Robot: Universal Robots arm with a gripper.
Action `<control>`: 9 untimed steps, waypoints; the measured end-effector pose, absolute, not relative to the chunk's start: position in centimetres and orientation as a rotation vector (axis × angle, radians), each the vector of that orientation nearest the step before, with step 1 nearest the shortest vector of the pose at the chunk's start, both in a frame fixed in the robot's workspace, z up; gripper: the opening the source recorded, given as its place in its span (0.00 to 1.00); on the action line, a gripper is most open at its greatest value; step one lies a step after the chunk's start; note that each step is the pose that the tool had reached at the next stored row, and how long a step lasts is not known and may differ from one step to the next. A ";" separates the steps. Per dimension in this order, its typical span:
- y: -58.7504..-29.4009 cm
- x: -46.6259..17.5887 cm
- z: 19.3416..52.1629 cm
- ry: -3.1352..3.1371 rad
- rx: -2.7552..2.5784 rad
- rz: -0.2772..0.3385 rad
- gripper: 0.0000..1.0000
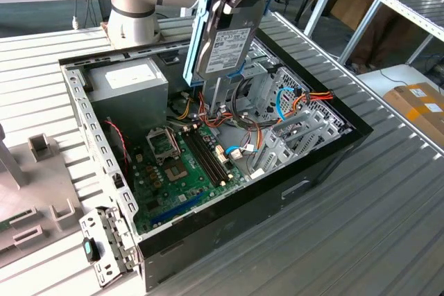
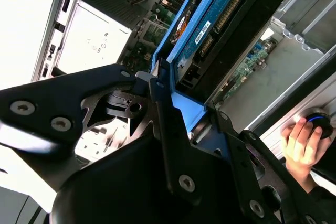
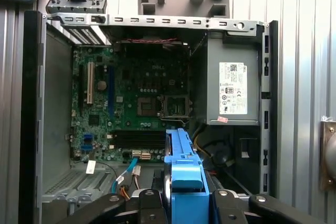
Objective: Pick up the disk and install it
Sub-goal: 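Pick up the disk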
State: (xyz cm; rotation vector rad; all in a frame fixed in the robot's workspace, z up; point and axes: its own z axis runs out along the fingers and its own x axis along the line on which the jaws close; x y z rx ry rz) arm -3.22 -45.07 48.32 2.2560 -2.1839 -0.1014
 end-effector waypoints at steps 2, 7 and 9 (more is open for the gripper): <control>-45.1 -3.0 48.3 -2.184 2.256 -0.101 0.37; -45.1 -2.4 48.2 -2.184 2.256 -0.101 0.37; -45.2 -2.0 48.2 -2.184 2.256 -0.101 0.37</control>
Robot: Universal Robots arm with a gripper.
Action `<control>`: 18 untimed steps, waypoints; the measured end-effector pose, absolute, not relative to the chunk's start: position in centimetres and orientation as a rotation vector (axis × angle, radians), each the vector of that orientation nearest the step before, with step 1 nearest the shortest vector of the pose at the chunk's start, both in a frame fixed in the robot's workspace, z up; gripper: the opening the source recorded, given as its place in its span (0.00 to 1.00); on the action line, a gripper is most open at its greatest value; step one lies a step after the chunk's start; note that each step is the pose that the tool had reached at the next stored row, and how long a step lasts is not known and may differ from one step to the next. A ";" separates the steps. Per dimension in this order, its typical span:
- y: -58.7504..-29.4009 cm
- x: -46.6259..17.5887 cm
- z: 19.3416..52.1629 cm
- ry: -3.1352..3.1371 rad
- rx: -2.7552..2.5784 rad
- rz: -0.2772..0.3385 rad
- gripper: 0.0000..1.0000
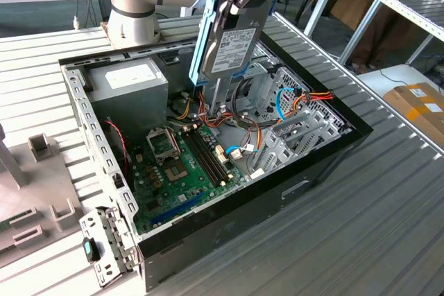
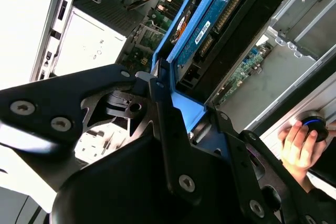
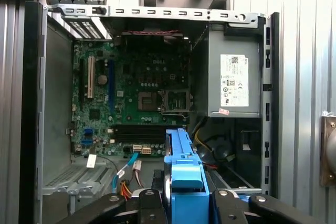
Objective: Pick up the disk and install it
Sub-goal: 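Pick up the disk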
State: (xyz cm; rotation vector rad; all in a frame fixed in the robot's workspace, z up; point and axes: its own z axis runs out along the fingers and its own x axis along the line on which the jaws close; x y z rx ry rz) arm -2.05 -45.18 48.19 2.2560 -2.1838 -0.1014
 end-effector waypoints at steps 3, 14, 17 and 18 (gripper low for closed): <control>-45.2 -1.6 48.1 -2.184 2.256 -0.101 0.37; -45.4 -0.3 48.0 -2.184 2.256 -0.101 0.37; -45.4 0.0 48.0 -2.184 2.256 -0.101 0.37; -45.4 0.2 47.9 -2.184 2.256 -0.101 0.37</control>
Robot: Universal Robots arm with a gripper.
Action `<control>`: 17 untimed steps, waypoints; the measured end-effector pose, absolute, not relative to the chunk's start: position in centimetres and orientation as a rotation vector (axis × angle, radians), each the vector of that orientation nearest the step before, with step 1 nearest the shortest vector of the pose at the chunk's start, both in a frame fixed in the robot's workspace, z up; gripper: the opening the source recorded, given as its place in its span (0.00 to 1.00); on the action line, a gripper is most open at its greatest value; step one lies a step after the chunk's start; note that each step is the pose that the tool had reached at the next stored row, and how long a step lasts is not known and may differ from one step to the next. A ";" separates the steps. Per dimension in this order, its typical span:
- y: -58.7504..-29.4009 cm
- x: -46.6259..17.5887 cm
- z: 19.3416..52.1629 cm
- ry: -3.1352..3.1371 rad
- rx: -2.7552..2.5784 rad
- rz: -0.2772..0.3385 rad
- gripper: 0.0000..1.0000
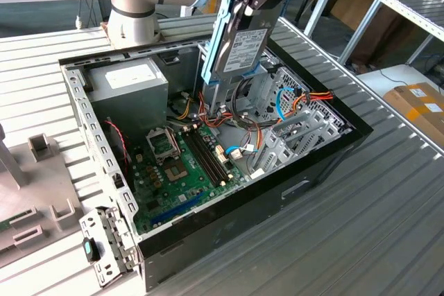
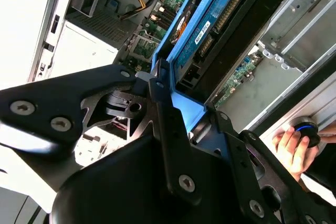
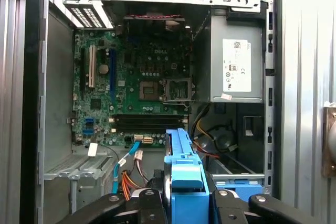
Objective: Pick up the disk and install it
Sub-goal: 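Pick up the disk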
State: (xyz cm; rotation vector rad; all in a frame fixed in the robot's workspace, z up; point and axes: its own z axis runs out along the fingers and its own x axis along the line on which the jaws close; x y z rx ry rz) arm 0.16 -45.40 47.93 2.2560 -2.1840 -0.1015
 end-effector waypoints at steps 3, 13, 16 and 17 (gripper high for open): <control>-45.4 0.4 47.9 -2.184 2.256 -0.101 0.37; -46.2 1.3 47.8 -2.184 2.256 -0.102 0.37; -46.4 1.3 47.8 -2.184 2.256 -0.101 0.37; -46.4 1.3 47.8 -2.184 2.256 -0.101 0.37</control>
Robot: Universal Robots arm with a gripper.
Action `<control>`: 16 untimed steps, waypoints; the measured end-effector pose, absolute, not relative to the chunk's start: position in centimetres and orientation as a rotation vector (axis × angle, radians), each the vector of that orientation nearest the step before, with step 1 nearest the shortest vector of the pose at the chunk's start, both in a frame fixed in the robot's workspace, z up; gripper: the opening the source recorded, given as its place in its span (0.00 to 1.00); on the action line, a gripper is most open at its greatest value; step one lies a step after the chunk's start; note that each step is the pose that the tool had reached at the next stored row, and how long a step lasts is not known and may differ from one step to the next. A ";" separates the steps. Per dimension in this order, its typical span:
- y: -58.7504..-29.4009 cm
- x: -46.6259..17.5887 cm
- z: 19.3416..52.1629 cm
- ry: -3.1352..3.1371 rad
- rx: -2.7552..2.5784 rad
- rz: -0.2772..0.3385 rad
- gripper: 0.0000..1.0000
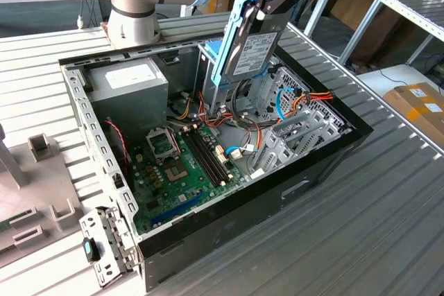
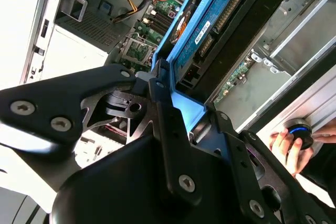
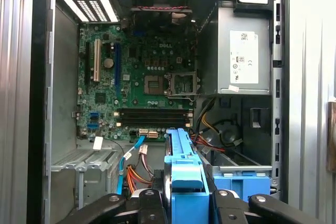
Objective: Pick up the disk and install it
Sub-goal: 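Pick up the disk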
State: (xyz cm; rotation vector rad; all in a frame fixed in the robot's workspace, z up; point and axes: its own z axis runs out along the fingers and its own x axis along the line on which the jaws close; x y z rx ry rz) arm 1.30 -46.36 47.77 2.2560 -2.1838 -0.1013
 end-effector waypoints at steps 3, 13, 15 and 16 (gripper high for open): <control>-46.4 1.3 47.8 -2.184 2.256 -0.101 0.37; -48.3 1.3 47.7 -2.184 2.256 -0.101 0.37; -48.7 1.3 47.7 -2.184 2.256 -0.101 0.37; -48.9 1.3 47.7 -2.184 2.256 -0.101 0.37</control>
